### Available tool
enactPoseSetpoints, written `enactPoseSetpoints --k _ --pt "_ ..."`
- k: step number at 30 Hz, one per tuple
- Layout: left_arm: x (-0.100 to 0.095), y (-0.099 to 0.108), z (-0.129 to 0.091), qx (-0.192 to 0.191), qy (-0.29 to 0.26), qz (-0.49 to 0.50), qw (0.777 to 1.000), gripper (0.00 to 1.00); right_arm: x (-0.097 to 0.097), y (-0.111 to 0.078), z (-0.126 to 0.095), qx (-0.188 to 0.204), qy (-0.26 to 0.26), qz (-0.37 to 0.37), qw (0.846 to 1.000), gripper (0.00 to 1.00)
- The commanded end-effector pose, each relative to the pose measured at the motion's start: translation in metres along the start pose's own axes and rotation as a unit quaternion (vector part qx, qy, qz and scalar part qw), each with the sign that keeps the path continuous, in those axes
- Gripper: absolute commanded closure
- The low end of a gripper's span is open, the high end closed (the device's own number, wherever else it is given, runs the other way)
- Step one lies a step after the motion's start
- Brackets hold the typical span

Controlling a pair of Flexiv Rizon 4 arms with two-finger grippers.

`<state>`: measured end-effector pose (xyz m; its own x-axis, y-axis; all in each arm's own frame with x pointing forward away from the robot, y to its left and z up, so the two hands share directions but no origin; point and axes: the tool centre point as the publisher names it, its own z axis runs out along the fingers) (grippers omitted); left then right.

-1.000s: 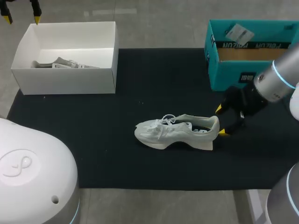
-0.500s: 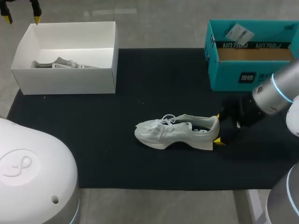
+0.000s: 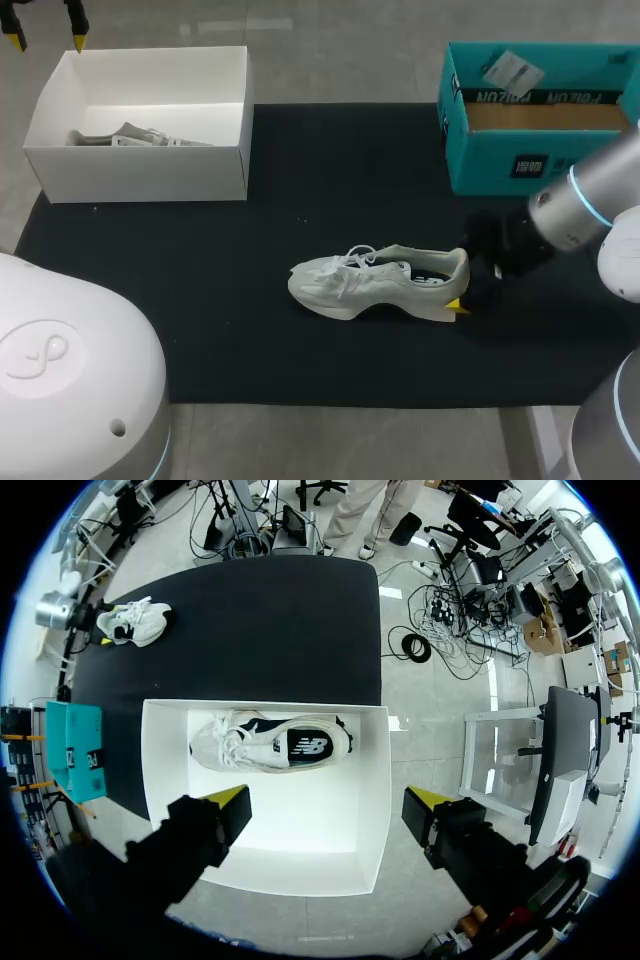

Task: Take the shoe out of the shoebox, open the shoe tongue, remove and reinsert the insole, then place the shoe into the shoebox

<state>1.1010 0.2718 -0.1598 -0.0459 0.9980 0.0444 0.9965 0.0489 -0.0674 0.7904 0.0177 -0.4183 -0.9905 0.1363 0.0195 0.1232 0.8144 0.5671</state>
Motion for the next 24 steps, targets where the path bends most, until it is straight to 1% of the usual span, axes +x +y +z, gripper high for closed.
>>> enactPoseSetpoints --k 1,5,11,18,19,20,21,24 --pt "0.000 0.000 0.000 0.000 0.001 0.000 1.000 0.00 -0.003 0.001 0.008 -0.002 0.001 -0.002 1.000 0.00" --pt "0.000 0.000 0.000 0.000 0.001 0.000 1.000 0.00 -0.003 0.003 0.012 -0.008 -0.002 -0.005 1.000 0.00" --pt "0.000 0.000 0.000 0.000 0.001 0.000 1.000 0.00 -0.001 0.001 0.023 -0.016 0.002 -0.006 1.000 0.00" --pt "0.000 0.000 0.000 0.000 0.001 0.000 1.000 0.00 0.000 -0.001 0.027 -0.021 0.003 -0.002 1.000 0.00" --pt "0.000 0.000 0.000 0.000 0.001 0.000 1.000 0.00 0.000 -0.001 0.027 -0.021 0.003 -0.003 1.000 0.34" --pt "0.000 0.000 0.000 0.000 0.001 0.000 1.000 0.00 0.000 -0.001 0.027 -0.018 0.004 -0.005 1.000 0.65" --pt "0.000 0.000 0.000 0.000 0.001 0.000 1.000 0.00 -0.001 0.000 0.028 -0.014 0.005 -0.008 1.000 1.00" --pt "0.000 0.000 0.000 0.000 0.001 0.000 1.000 0.00 -0.001 0.002 0.028 -0.011 0.008 -0.009 1.000 1.00"
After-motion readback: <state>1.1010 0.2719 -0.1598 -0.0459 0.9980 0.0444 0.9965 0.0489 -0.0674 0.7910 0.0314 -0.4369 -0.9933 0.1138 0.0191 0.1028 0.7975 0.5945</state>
